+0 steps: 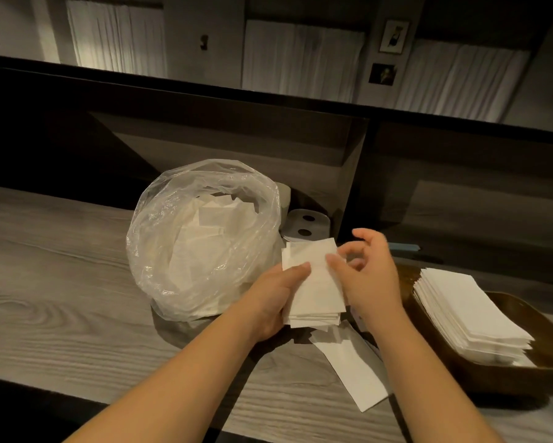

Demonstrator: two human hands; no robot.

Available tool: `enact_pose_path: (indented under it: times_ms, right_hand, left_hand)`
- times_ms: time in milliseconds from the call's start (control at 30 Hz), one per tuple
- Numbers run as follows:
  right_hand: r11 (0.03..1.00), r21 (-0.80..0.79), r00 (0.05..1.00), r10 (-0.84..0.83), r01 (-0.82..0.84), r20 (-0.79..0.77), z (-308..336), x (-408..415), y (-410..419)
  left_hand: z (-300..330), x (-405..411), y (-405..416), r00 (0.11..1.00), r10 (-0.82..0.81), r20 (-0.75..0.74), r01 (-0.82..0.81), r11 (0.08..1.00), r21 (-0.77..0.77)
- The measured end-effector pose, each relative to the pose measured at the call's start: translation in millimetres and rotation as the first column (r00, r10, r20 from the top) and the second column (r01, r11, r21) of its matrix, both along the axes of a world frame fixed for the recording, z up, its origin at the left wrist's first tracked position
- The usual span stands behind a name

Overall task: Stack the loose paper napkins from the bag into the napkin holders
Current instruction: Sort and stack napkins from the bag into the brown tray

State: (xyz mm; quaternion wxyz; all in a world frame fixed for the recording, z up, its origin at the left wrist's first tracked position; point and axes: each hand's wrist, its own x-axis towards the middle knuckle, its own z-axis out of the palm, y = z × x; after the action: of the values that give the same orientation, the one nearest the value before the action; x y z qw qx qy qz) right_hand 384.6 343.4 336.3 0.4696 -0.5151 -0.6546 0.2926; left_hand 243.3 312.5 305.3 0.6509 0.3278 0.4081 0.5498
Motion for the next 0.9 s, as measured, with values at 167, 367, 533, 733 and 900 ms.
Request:
enact_pose_path:
  times_ms: [167, 367, 533, 733, 900]
  right_hand:
    - [0.966, -0.254, 0.992, 0.075, -0.046, 0.102, 5.4, 15.6, -1.1]
    - [0.980, -0.195, 0.995, 0.059, -0.042, 0.085, 7.7, 14.0, -1.1]
    - [0.998, -0.017, 0.991, -0.057, 0.055, -0.124, 12.7, 16.8, -1.1]
    - [0.998, -0.046, 0.898, 0.023, -0.048, -0.438, 18.8, 15.3, -6.3]
    - [0.981, -0.139, 0.978, 0.111, -0.137, -0.178, 1.2, -1.4, -9.0]
  left_hand:
    - [-1.2, 0.1, 1.7, 0.997, 0.049, 0.068, -0.046, 0.998, -0.045]
    - [3.4, 2.2, -0.2, 0.958, 0.078, 0.277, -0.035, 0.987, -0.157]
    - [1.5, -2.6, 3.8, 0.903, 0.076, 0.422, -0.004, 0.986, -0.168]
    - [-6.6, 1.9, 5.5, 0.955, 0.101, 0.278, -0.047, 0.980, -0.195]
    - [0.1, 5.5, 2.8, 0.946, 0.028, 0.324, -0.001, 0.997, -0.081]
